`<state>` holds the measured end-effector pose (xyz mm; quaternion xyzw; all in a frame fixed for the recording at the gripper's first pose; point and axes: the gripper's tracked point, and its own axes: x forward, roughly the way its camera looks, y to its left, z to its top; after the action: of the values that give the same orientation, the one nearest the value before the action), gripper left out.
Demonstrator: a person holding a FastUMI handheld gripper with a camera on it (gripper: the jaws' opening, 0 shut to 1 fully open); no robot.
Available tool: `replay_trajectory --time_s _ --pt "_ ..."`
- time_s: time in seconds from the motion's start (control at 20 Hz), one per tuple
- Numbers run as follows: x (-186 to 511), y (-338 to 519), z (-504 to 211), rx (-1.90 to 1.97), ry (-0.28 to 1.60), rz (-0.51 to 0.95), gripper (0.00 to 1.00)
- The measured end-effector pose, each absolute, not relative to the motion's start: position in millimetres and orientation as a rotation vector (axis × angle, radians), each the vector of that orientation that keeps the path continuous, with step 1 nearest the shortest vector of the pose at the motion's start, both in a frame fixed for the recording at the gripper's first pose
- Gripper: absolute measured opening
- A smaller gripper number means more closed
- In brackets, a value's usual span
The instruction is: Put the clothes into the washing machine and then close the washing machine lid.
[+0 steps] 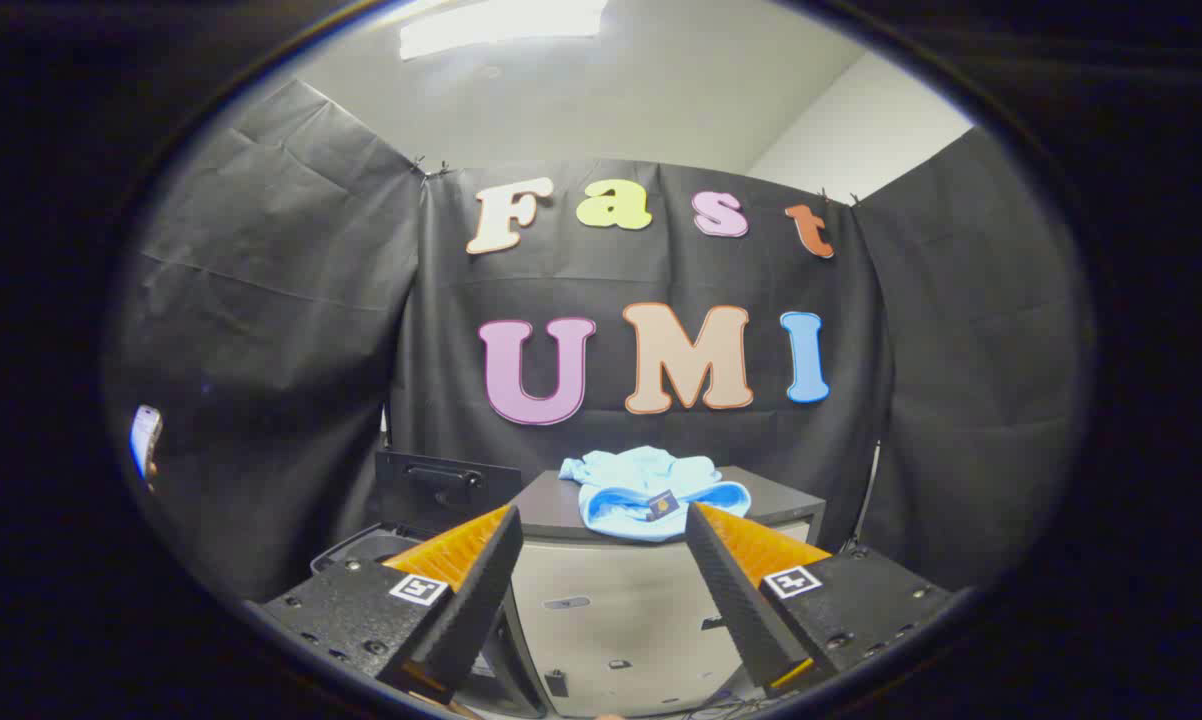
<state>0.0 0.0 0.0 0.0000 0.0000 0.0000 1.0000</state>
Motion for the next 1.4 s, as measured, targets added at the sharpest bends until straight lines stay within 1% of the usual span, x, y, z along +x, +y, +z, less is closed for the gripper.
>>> replay_trajectory --time_s 0.5,0.75,1.0,1.2,1.4 --pt "-12 1 -15 -0.104 -0.004 0.022 0.99" --pt "-15 1 -38 -0.049 0.014 0.026 0.99" --pt "-11 -14 -36 -0.020 -0.001 -0.015 0.99" --pt "9 -14 -29 -0.031 0.008 -0.013 0.99" --pt "51 -14 -9 -0.090 0.013 0.013 0.99"
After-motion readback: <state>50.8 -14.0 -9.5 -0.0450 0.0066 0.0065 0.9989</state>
